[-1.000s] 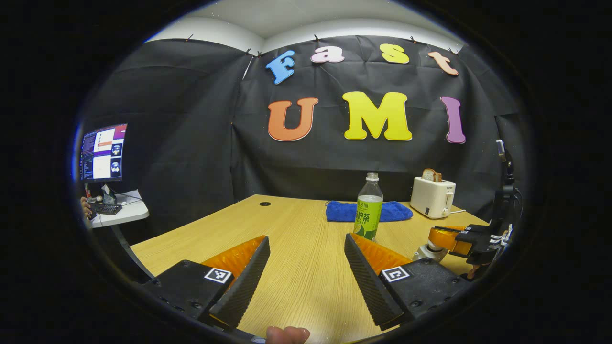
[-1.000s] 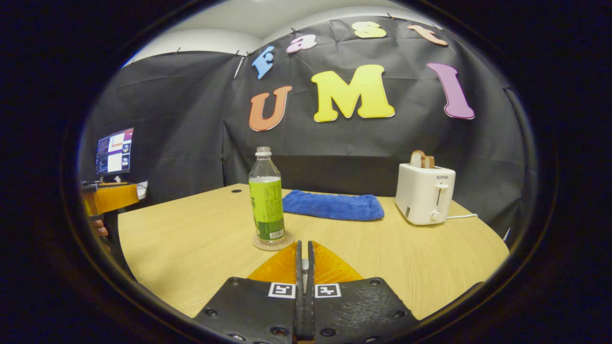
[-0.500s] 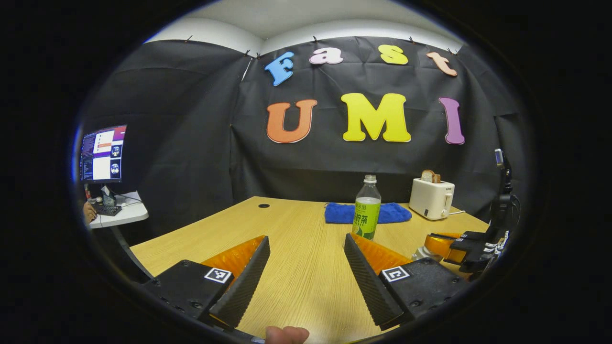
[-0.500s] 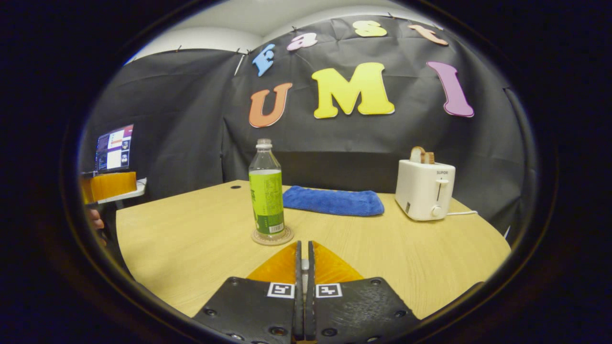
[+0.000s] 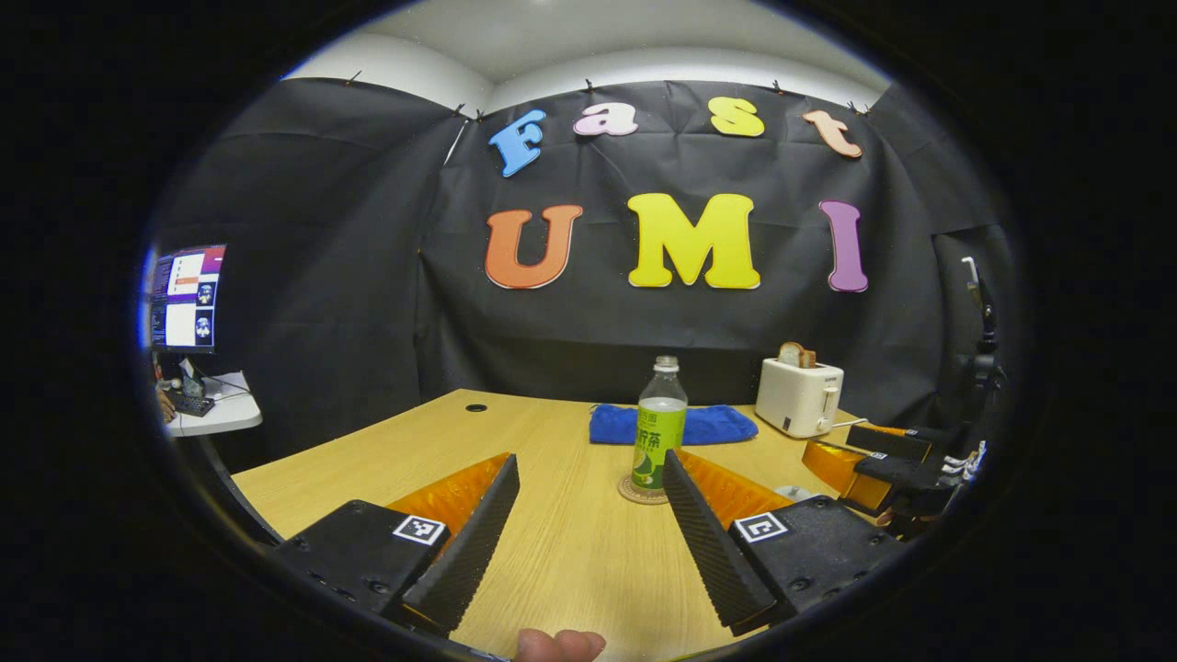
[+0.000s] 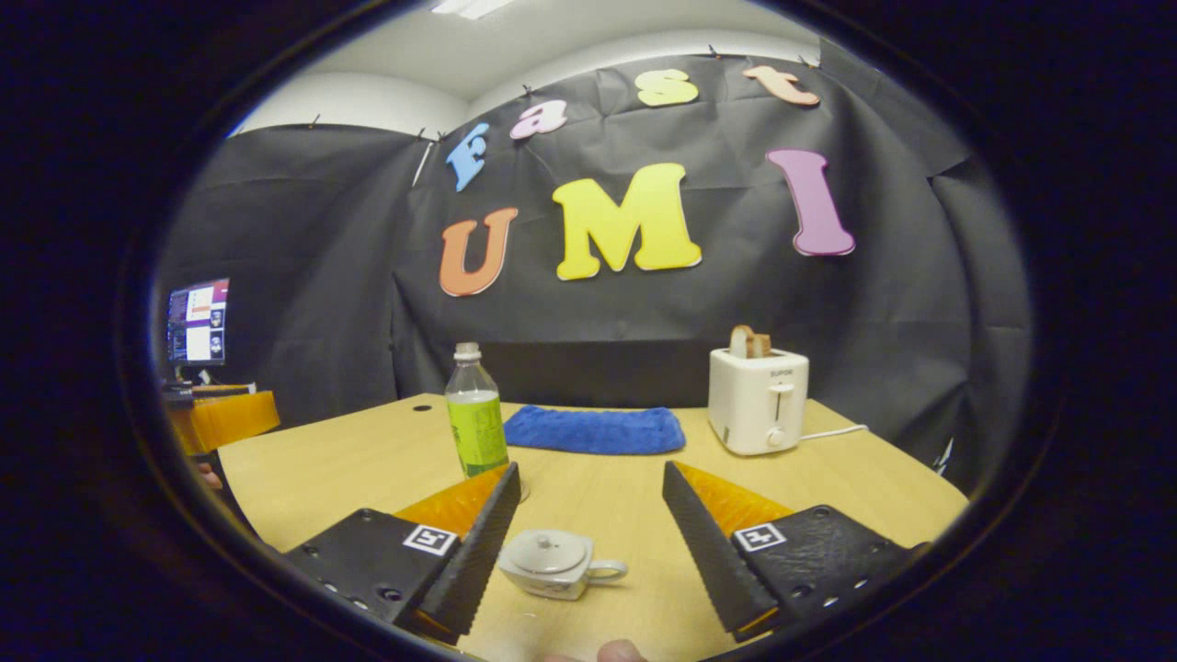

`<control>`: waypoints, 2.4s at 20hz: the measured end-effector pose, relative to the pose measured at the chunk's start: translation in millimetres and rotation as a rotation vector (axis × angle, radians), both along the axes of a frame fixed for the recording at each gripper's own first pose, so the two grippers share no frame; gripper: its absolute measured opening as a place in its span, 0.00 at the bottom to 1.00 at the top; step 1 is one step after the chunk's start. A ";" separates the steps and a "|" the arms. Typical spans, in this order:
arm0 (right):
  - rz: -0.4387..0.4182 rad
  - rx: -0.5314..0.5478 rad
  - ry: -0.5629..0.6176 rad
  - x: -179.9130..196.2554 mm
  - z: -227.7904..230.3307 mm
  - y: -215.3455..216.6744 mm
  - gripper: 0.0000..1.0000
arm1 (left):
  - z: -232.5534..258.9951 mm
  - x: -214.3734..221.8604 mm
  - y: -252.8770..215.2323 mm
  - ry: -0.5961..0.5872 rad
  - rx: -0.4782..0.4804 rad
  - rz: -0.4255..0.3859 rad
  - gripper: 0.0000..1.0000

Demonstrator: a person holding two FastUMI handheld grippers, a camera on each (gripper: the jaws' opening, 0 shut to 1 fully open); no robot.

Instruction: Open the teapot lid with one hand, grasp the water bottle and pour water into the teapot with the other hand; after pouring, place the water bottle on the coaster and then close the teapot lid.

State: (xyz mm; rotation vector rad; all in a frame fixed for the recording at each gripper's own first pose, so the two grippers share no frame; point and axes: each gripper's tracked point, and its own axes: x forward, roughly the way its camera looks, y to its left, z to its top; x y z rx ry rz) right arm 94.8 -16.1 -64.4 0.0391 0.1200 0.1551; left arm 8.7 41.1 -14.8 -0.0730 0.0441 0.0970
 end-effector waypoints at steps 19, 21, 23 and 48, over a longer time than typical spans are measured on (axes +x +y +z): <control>-0.174 -0.079 -0.113 -108.4 57.2 -48.3 0.96 | 17.9 -29.0 -56.8 -0.074 0.004 -0.103 0.98; -0.181 -0.079 -0.121 -111.8 59.8 -48.4 0.98 | 18.9 -29.7 -59.1 -0.073 0.012 -0.112 0.98; -0.185 -0.079 -0.123 -116.1 60.6 -47.9 0.98 | 17.2 -30.5 -61.1 -0.068 0.023 -0.116 0.98; -0.181 -0.074 -0.149 -126.0 70.8 -38.4 0.98 | 15.1 -33.7 -59.7 -0.055 0.023 -0.136 0.98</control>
